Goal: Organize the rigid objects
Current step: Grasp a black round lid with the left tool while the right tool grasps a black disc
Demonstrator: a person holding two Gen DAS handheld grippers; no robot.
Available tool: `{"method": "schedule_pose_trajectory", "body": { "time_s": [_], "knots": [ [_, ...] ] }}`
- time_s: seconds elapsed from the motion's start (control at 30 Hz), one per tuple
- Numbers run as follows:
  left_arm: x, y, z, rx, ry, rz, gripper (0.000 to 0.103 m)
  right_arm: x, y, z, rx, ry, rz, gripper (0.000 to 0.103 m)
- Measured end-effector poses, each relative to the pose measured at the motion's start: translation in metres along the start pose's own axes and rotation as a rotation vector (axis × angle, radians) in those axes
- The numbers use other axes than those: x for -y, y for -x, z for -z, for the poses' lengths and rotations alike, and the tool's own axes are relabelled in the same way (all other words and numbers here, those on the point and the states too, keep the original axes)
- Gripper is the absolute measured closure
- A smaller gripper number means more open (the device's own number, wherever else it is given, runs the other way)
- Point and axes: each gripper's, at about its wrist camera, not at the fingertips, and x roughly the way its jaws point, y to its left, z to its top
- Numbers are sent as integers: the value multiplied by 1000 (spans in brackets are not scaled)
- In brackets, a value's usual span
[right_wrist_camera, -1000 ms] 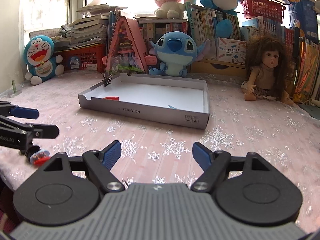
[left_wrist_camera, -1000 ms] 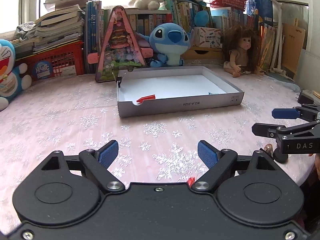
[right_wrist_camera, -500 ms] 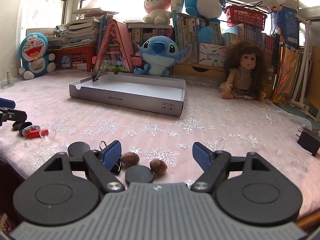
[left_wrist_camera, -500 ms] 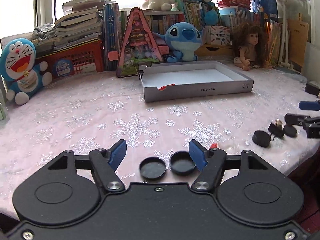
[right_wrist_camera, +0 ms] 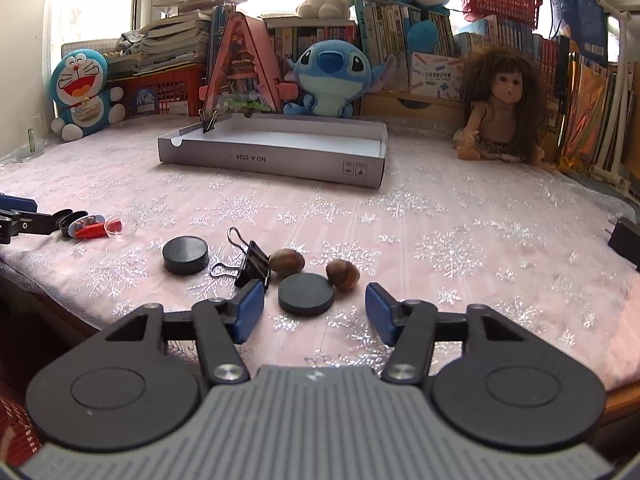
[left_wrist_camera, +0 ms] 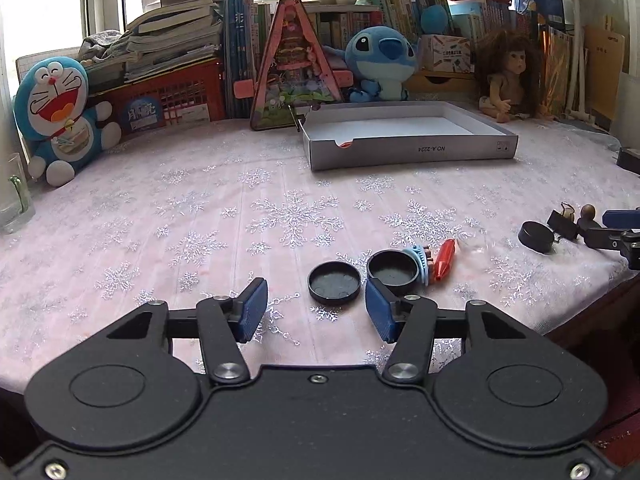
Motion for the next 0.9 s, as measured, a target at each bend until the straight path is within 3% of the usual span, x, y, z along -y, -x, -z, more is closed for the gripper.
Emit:
{"method": "schedule_pose_trajectory", "body": {
  "time_s": [0.3,0.43,0.57,0.67,0.9],
  "knots": [
    [5,-13,-3,-5,14,22,60,-1,-8,-2,-3,-9,24,48],
    [7,-21,-4,0,31,32,74,-5,-12,-5,-11,-11,0,67],
    [21,-21,-7,22,9,71,74,-18,-16,-11,-14,20,-66,67],
    [25,-23,-11,30,-13,62,74,-23,-20,-15,-17,30,-65,67],
    [15,-30,-28,28,49,48,74,-16,-18,-25,7,19,-50,67]
  ]
}}
